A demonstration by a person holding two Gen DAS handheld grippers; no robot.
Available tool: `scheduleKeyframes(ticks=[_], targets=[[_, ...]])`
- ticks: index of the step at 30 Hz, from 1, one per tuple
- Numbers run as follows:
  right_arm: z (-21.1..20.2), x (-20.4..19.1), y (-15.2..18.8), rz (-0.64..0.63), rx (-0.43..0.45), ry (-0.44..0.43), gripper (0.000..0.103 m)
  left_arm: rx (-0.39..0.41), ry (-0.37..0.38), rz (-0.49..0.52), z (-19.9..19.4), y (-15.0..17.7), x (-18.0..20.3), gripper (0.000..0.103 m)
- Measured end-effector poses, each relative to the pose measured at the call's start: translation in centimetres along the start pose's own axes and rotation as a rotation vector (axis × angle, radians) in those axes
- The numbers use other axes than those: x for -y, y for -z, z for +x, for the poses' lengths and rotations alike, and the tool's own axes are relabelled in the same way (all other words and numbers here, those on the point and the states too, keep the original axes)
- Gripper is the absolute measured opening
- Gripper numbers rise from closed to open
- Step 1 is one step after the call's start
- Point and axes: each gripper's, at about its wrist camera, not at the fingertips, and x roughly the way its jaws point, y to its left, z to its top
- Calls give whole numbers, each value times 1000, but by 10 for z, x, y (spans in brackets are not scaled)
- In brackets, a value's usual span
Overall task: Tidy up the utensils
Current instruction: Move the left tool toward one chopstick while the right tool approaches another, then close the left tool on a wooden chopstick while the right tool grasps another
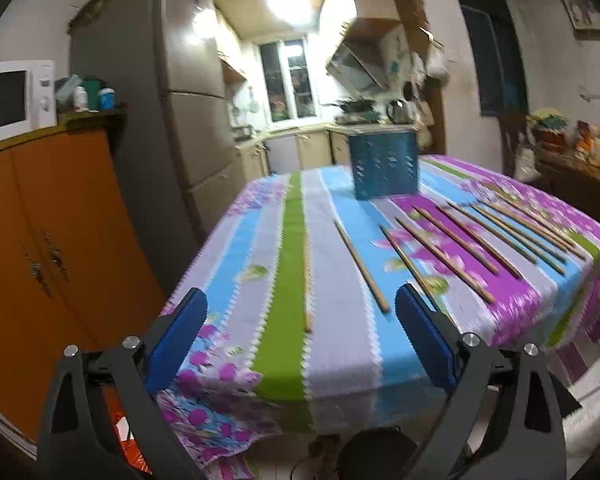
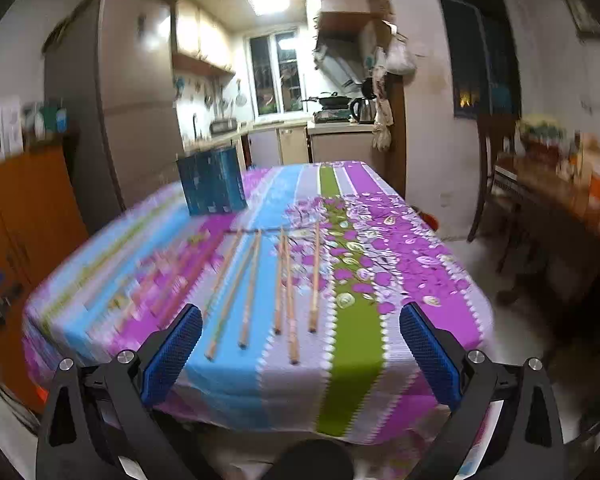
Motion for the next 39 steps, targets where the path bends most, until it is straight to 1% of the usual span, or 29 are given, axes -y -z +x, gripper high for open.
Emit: scheduleKeyframes(ticks=[1, 3, 4, 5, 6, 8, 9, 11, 12, 13, 14, 15, 16, 17, 18, 20, 21, 24, 29, 31, 32, 33, 35, 37, 39], targets=[[2, -1, 1, -8, -11, 5, 99, -13, 21, 7, 2, 2, 3, 86], [9, -1, 3, -5, -49, -5, 98, -38, 70, 42, 8, 4, 19, 77], [11, -1, 4, 3, -64, -14, 95, -39, 84, 60, 9, 7, 24, 75], [14, 0, 6, 18, -85, -28, 91, -40, 100, 81, 11, 8, 30, 71], [14, 0, 8, 26, -96, -36, 89, -42, 111, 91, 11, 10, 34, 68], [19, 0, 11, 36, -124, -62, 81, -60, 149, 99, 17, 12, 44, 64], [20, -1, 13, 29, -129, -61, 79, -65, 157, 94, 20, 13, 45, 63], [22, -5, 17, 13, -134, -56, 66, -83, 183, 79, 27, 14, 49, 58], [24, -6, 18, 9, -135, -60, 62, -86, 190, 75, 29, 15, 50, 54], [25, -8, 19, 6, -137, -62, 53, -95, 212, 69, 31, 14, 54, 51], [27, -9, 20, 3, -138, -61, 45, -101, 229, 68, 31, 14, 56, 43], [28, -11, 21, -3, -138, -70, 41, -107, 247, 68, 32, 14, 60, 38], [30, -13, 22, -8, -138, -79, 28, -112, 263, 78, 34, 13, 67, 37], [31, -17, 23, -15, -136, -85, 21, -115, 270, 88, 34, 13, 73, 34], [31, -19, 22, -19, -134, -91, 21, -120, 278, 100, 35, 14, 79, 31], [32, -24, 23, -36, -130, -114, 21, -139, 270, 114, 41, 17, 91, 31], [31, -27, 24, -51, -127, -116, 21, -152, 255, 115, 45, 20, 95, 31], [31, -31, 26, -91, -121, -106, 21, -167, 227, 99, 51, 22, 96, 31], [33, -30, 29, -81, -108, -111, 21, -197, 204, 82, 60, 24, 97, 31], [32, -35, 30, -102, -92, -124, 21, -195, 211, 69, 60, 25, 97, 23], [33, -39, 29, -114, -85, -136, 21, -193, 210, 67, 60, 25, 97, 16], [33, -44, 29, -125, -82, -153, 21, -189, 207, 62, 60, 26, 97, 12], [36, -56, 28, -153, -73, -193, 21, -184, 212, 45, 59, 27, 96, 8], [41, -66, 28, -186, -76, -205, 22, -177, 208, 32, 59, 27, 97, 8], [49, -74, 31, -200, -99, -208, 22, -171, 204, 22, 58, 28, 97, 8]])
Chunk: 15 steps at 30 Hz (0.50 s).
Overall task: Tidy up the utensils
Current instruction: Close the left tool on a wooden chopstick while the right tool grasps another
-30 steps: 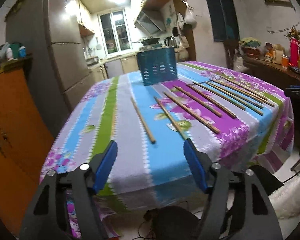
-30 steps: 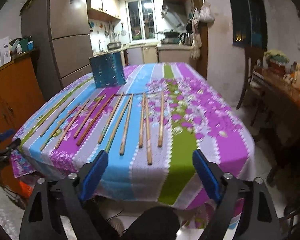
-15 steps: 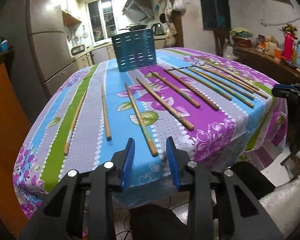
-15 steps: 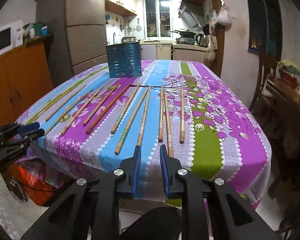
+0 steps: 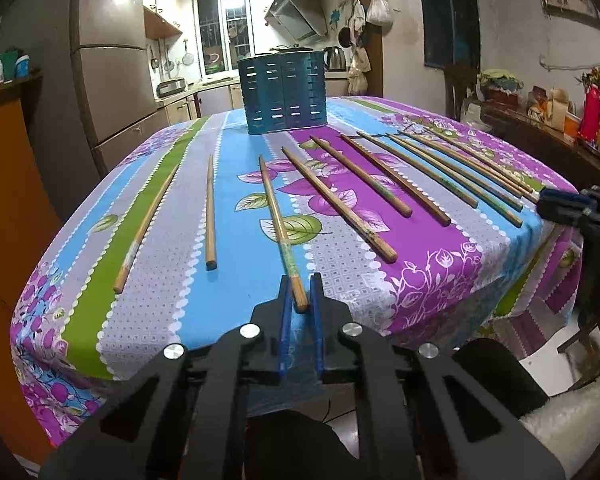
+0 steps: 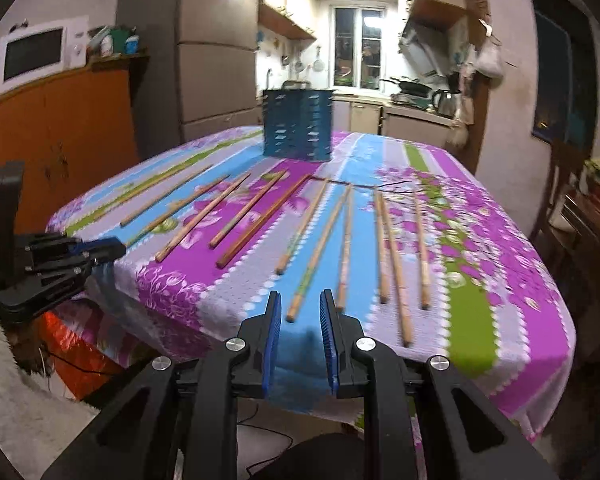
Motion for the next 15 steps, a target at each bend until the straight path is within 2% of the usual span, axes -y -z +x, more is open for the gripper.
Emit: scheduleKeyframes(ticks=[5, 15], targets=[[16, -4, 5, 10, -21, 35, 22, 15, -4, -1, -1, 1, 1, 8], [24, -16, 6, 30, -8, 137, 20, 49, -10, -15, -1, 3, 1, 8]])
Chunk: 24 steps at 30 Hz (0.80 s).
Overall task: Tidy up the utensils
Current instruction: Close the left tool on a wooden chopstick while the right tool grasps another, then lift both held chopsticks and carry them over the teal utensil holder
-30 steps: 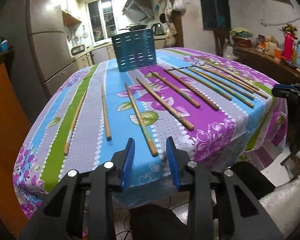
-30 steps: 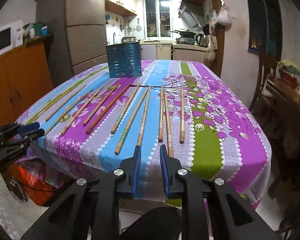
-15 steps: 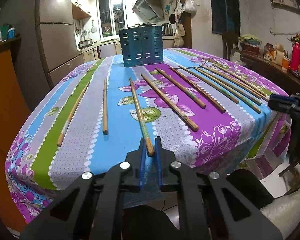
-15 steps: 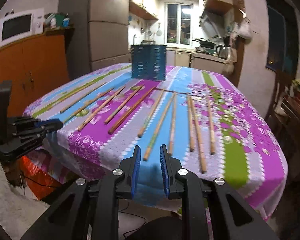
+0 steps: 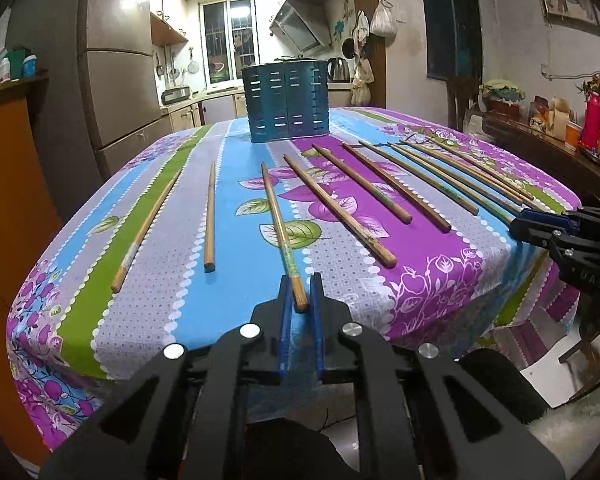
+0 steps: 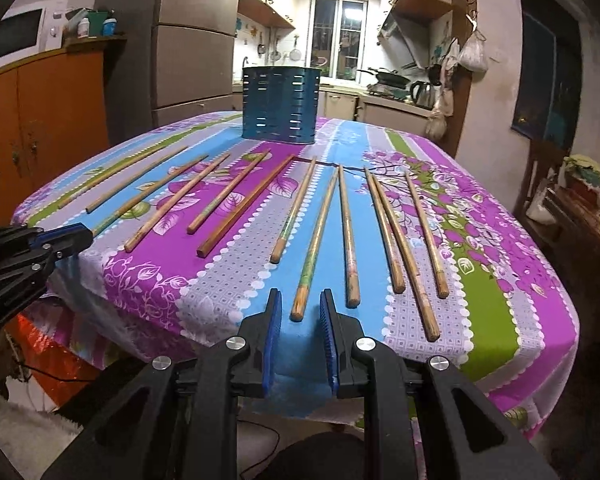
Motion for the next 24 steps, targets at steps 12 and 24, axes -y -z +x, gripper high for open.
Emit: scheduleKeyframes(ticks=[12, 24], targets=[[-5, 0, 2, 71, 28, -17, 8, 28, -3, -29, -2, 2, -4, 6], [-58, 6, -31, 5, 215, 18, 7, 150, -25, -31, -37, -25, -13, 5]])
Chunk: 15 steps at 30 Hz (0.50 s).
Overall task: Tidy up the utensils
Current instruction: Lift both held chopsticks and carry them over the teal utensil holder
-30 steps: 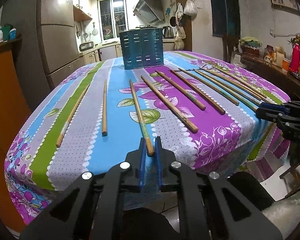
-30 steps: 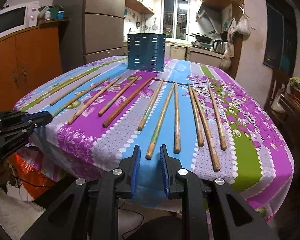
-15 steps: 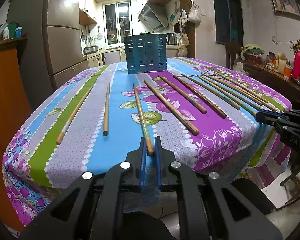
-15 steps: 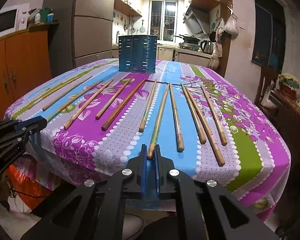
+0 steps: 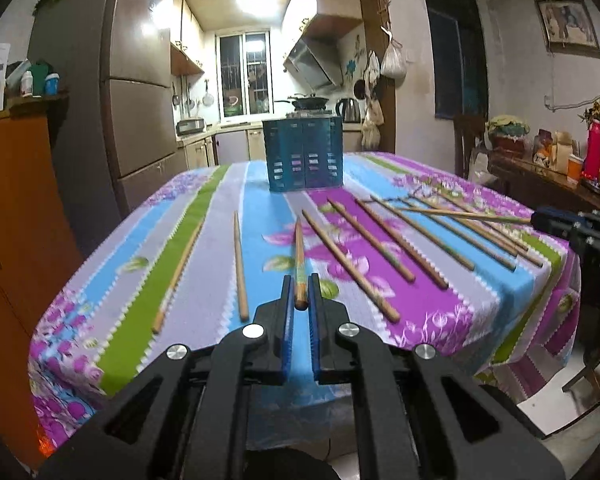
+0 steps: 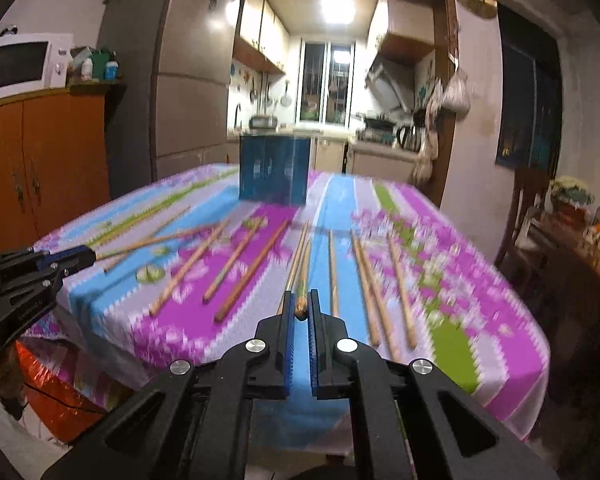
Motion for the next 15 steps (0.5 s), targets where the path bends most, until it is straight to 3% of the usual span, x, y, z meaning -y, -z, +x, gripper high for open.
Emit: scheduleKeyframes(ticks=[9, 15], targets=[[-4, 19, -70, -54, 122, -33, 7, 14, 39, -29, 1, -56, -17, 5], [12, 36, -116, -47, 141, -85, 7, 21, 56, 4, 7, -105, -23, 5]])
